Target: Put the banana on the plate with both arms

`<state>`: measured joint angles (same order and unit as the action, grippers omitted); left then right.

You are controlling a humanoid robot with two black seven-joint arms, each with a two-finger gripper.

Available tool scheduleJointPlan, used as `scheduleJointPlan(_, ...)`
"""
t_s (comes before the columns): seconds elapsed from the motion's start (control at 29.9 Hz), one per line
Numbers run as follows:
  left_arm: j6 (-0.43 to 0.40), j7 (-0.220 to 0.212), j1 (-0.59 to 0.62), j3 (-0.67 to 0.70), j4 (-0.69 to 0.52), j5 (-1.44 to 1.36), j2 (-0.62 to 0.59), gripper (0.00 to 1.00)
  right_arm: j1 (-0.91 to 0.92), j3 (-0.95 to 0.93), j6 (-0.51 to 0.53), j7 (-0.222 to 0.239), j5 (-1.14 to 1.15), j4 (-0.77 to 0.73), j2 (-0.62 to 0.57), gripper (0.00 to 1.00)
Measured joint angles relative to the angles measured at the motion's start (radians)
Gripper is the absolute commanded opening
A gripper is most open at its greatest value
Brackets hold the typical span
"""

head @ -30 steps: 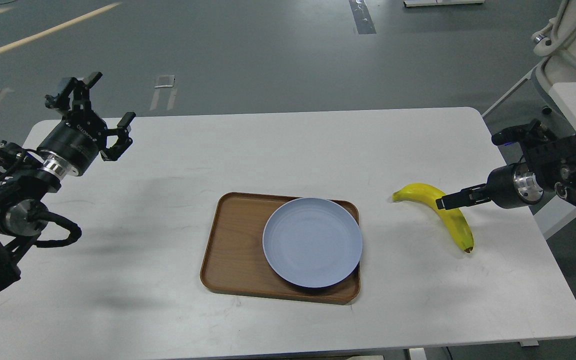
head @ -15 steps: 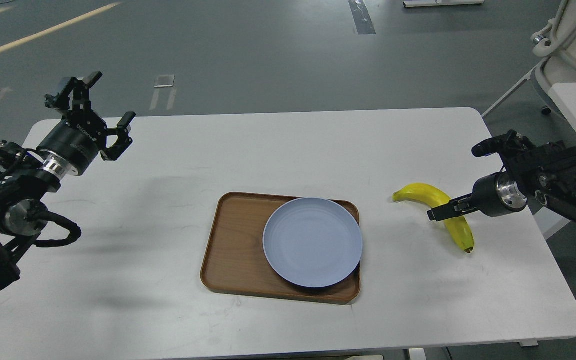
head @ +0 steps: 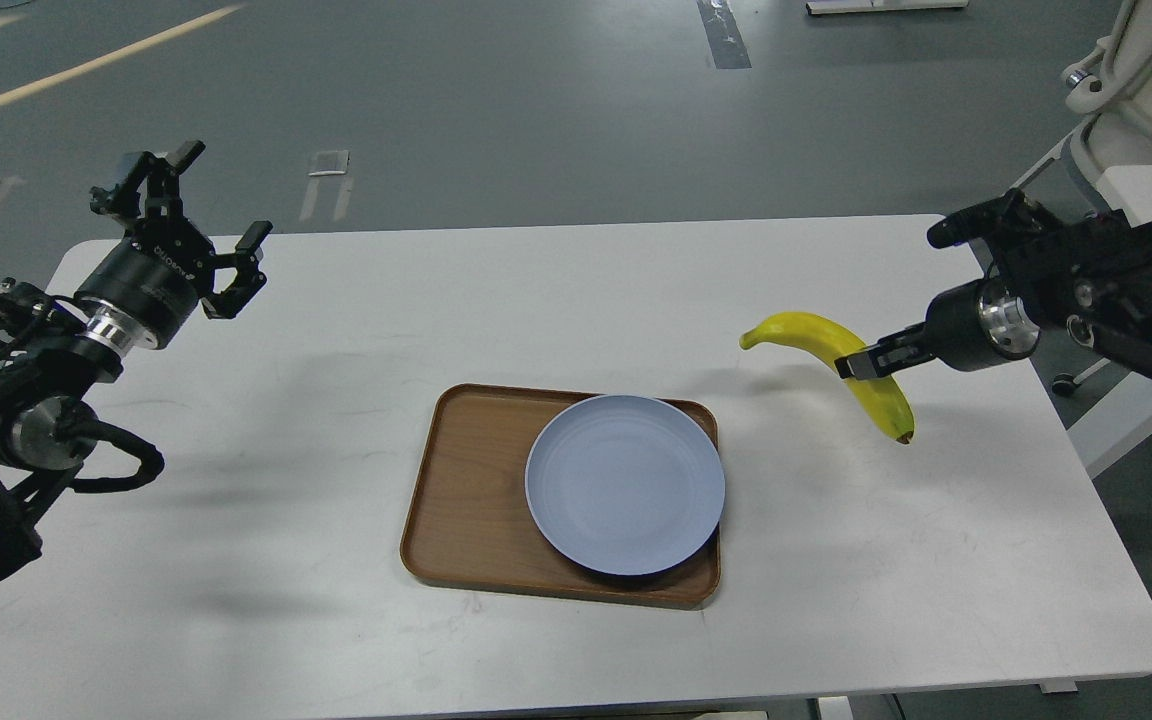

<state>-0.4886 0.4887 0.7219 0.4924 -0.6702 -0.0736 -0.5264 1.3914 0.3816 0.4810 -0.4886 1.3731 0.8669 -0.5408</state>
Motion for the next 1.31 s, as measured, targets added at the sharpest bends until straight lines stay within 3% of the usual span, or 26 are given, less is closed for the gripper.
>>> scheduleJointPlan(0.37, 0.0, 0.0, 0.007, 0.0, 0.0, 0.0, 0.0, 1.0, 0.034, 0.089, 0.008, 0.0, -0.111, -0.045, 0.331, 0.0)
scheduleJointPlan(0.67, 0.0, 0.0, 0.007, -0.002, 0.0, 0.0, -0.001, 1.0, 0.025, 0.161, 0.008, 0.0, -0.141, -0.039, 0.39, 0.0)
scheduleJointPlan(0.7, 0.0, 0.0, 0.007, -0.002, 0.0, 0.0, -0.001, 1.0, 0.024, 0.164, 0.008, 0.0, -0.141, -0.038, 0.39, 0.03)
scheduleJointPlan(0.74, 0.0, 0.0, 0.007, -0.002, 0.0, 0.0, -0.001, 1.0, 0.024, 0.167, 0.008, 0.0, -0.141, -0.038, 0.39, 0.27)
scheduleJointPlan(0.77, 0.0, 0.0, 0.007, -0.002, 0.0, 0.0, -0.001, 1.0, 0.023, 0.168, 0.008, 0.0, -0.141, -0.038, 0.39, 0.44)
scheduleJointPlan(0.8, 0.0, 0.0, 0.007, -0.002, 0.0, 0.0, -0.001, 1.0, 0.023, 0.168, 0.008, 0.0, -0.142, -0.038, 0.39, 0.8)
scheduleJointPlan(0.84, 0.0, 0.0, 0.008, -0.002, 0.0, 0.0, -0.001, 1.0, 0.023, 0.168, 0.008, 0.0, -0.142, -0.038, 0.391, 1.0)
scheduleJointPlan(1.07, 0.0, 0.0, 0.01, -0.001, 0.0, 0.0, -0.004, 1.0, 0.028, 0.115, 0.008, 0.0, -0.206, -0.051, 0.358, 1.0)
scheduleJointPlan(1.31, 0.0, 0.0, 0.011, -0.001, 0.0, -0.001, -0.004, 1.0, 0.003, -0.102, 0.008, 0.0, -0.501, -0.078, 0.177, 1.0)
